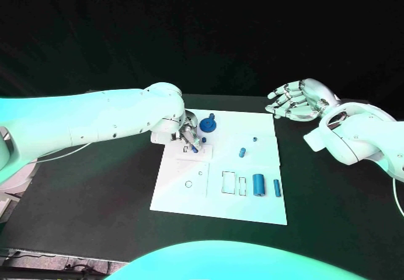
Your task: Assemble the parts on the task board
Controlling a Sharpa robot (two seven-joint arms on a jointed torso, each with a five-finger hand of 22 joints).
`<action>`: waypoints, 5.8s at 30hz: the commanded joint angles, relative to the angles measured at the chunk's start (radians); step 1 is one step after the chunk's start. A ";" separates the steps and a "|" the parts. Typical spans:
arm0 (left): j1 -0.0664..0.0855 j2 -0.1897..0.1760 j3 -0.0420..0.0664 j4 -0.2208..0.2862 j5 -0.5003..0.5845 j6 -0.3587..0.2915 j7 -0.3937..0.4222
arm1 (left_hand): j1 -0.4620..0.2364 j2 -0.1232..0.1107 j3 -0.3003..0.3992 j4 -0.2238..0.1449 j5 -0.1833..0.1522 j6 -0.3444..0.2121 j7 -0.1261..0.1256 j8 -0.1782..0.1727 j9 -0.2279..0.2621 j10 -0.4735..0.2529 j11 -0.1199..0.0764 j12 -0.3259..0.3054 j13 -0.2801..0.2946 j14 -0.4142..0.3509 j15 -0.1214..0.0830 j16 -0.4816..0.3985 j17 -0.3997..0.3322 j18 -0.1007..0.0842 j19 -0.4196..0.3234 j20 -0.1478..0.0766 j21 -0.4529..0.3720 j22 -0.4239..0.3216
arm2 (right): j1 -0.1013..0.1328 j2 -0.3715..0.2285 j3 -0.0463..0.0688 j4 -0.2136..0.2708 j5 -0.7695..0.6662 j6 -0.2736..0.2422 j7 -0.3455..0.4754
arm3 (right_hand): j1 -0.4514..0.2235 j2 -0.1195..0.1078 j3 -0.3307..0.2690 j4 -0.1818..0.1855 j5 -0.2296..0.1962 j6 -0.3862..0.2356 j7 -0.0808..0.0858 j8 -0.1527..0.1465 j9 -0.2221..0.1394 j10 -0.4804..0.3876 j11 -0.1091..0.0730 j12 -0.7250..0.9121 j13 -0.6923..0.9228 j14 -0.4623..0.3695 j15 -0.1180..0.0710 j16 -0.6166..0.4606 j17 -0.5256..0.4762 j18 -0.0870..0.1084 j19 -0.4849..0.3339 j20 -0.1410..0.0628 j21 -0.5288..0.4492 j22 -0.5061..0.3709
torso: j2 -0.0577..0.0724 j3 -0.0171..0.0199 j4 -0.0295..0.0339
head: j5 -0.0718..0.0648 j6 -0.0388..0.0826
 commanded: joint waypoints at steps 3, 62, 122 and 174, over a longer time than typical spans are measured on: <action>-0.008 0.002 -0.003 0.001 -0.010 -0.016 0.002 | -0.037 -0.014 0.228 -0.220 0.066 0.010 -0.011 0.008 0.005 0.016 -0.003 0.009 0.007 0.104 -0.006 0.006 0.263 -0.002 0.010 -0.002 0.006 0.092 | 0.000 -0.001 0.000 0.002 -0.004 0.013 0.007 | -0.009 -0.004 -0.004 0.000 0.004 0.000 0.016 0.004 -0.001 0.006 -0.001 0.002 -0.001 0.007 -0.003 -0.004 -0.001 0.012 0.003 0.002 -0.005 -0.001 | 0.000 0.0007 -0.0005 | 0.000 -0.001; -0.010 0.002 -0.003 -0.009 -0.008 -0.019 0.003 | -0.196 -0.083 -0.111 -0.022 0.060 0.064 -0.033 0.013 -0.033 0.031 -0.019 0.015 0.021 0.104 -0.019 0.006 0.263 -0.002 0.013 -0.015 0.000 0.096 | 0.000 -0.003 0.000 0.000 -0.005 0.012 0.007 | -0.005 -0.004 -0.005 -0.003 0.004 -0.001 0.016 0.005 -0.001 0.004 -0.001 0.001 -0.008 0.007 -0.002 -0.011 -0.003 0.012 0.004 0.002 -0.009 -0.008 | 0.000 0.0005 -0.0002 | -0.005 -0.006; 0.005 -0.006 0.136 -0.143 -0.051 -0.080 0.043 | 0.064 -0.001 -0.436 0.106 0.072 -0.080 0.072 -0.286 -0.325 -0.178 0.074 -0.153 -0.258 0.070 0.060 -0.052 0.178 0.033 -0.090 0.055 -0.113 -0.041 | -0.003 0.006 0.000 -0.038 0.002 0.012 0.020 | -0.004 -0.001 -0.007 -0.002 0.005 0.021 0.019 0.002 -0.013 0.029 0.006 -0.054 -0.074 -0.045 0.015 -0.084 -0.031 0.010 -0.033 0.019 -0.054 -0.062 | 0.000 -0.0018 -0.0001 | -0.008 0.072; -0.039 0.049 0.112 -0.250 -0.023 -0.016 0.042 | 0.048 0.037 -0.468 0.102 0.076 -0.009 0.038 -0.183 -0.283 -0.141 0.044 -0.126 -0.240 0.082 0.035 -0.032 0.203 0.026 -0.066 0.035 -0.093 -0.010 | -0.003 0.004 0.000 -0.035 0.006 0.007 0.022 | -0.002 0.000 -0.010 -0.004 0.006 0.019 0.027 -0.009 -0.021 0.033 0.015 -0.085 -0.105 -0.078 0.028 -0.123 -0.054 0.011 -0.063 0.033 -0.066 -0.098 | -0.001 -0.0006 0.0014 | -0.008 0.056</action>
